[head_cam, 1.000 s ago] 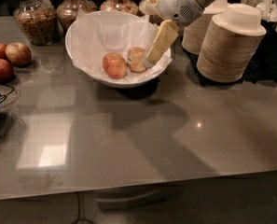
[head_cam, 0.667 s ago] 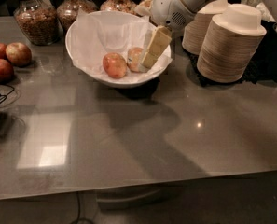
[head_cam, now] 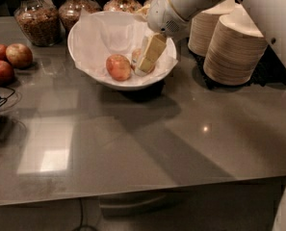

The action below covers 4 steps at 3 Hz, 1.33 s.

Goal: Pick apple from white bowl

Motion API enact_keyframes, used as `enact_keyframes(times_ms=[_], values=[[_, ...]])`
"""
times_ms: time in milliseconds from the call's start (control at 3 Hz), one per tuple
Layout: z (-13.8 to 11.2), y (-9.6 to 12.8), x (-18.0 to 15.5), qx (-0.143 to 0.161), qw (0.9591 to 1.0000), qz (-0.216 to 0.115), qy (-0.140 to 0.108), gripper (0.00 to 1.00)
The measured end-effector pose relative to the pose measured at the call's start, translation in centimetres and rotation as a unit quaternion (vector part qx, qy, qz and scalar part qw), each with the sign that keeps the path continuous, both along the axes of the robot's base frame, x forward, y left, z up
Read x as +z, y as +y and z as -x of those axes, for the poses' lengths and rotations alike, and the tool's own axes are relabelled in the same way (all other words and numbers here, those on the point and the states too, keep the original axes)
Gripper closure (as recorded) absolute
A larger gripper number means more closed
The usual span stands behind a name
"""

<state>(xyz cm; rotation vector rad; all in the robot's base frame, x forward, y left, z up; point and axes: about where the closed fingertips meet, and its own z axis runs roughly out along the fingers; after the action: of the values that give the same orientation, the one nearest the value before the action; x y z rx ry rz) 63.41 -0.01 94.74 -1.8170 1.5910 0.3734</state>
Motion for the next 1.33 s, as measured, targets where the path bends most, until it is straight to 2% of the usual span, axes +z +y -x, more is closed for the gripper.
enact_keyframes(times_ms=[333,1000,1333], values=[[-2.0,0.5,-1.8,0.004,1.0000,-0.002,0.007,0.08],[-4.4,1.7,-3.4,0.026,0.9995,-0.005,0.017,0.07],[-4.6,3.0,-4.5,0.053,0.9981,0.007,0.031,0.08]])
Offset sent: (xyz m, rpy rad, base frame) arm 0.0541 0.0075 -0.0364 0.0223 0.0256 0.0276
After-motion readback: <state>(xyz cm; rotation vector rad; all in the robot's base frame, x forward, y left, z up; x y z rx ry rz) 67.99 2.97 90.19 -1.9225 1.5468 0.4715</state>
